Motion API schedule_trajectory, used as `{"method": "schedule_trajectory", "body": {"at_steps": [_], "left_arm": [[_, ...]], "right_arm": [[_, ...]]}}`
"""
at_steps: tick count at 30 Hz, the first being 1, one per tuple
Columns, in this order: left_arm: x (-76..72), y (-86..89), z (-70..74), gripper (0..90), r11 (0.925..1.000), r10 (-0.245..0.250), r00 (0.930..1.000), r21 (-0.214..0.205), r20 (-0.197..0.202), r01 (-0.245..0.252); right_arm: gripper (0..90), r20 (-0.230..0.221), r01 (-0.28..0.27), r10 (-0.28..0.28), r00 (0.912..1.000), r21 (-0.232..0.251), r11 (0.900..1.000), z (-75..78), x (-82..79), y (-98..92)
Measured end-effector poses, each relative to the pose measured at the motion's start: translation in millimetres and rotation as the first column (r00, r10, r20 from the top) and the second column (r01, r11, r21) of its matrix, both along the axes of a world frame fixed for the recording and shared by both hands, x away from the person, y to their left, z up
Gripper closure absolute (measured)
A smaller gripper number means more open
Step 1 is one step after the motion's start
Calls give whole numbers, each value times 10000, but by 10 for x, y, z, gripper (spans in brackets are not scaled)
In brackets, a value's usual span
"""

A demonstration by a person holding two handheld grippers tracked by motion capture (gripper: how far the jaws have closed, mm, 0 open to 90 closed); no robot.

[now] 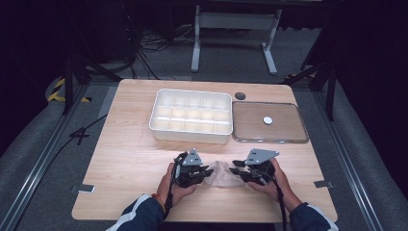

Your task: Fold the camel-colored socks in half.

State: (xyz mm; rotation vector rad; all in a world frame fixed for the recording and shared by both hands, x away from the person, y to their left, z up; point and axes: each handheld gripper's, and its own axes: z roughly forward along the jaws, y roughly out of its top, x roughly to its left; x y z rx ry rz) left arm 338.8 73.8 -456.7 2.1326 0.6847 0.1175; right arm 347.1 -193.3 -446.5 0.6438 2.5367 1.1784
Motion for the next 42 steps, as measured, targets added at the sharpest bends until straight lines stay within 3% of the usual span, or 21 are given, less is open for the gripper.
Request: {"method": "schedule_trajectory", "body": {"at_steps": [5,10,13,20,28,32,42], "left_arm": [[3,5,-2,818,10000,44,10000,13,-71,-44],[7,9,-8,818,10000,51,10000,-34,-64,-51],[5,6,-4,818,10000,17,10000,26,-21,-17],[-7,-17,6,818,10000,-12,10000,-89,18,12],[-1,-65,24,820,9999,-123,9998,-44,158,123],[1,-85,32,820,9996,-109,9999,-241,88,111],[-3,-141,37,820,9998,-195,9996,-98,188,196]], "right_arm": [[625,-522,808,-810,9953,-65,9967,-74,75,-241],[621,-945,787,-806,9923,-239,9966,-169,108,-257],[637,-1060,720,-780,9913,-592,9956,-237,131,-222],[678,-1289,593,-633,9896,-342,9977,-281,138,-196],[696,-981,367,-420,9943,-555,9978,-274,97,-81],[702,-1053,343,-395,9937,-503,9981,-276,88,-51],[702,-1032,173,-227,9944,-534,9984,-273,56,45]]}}
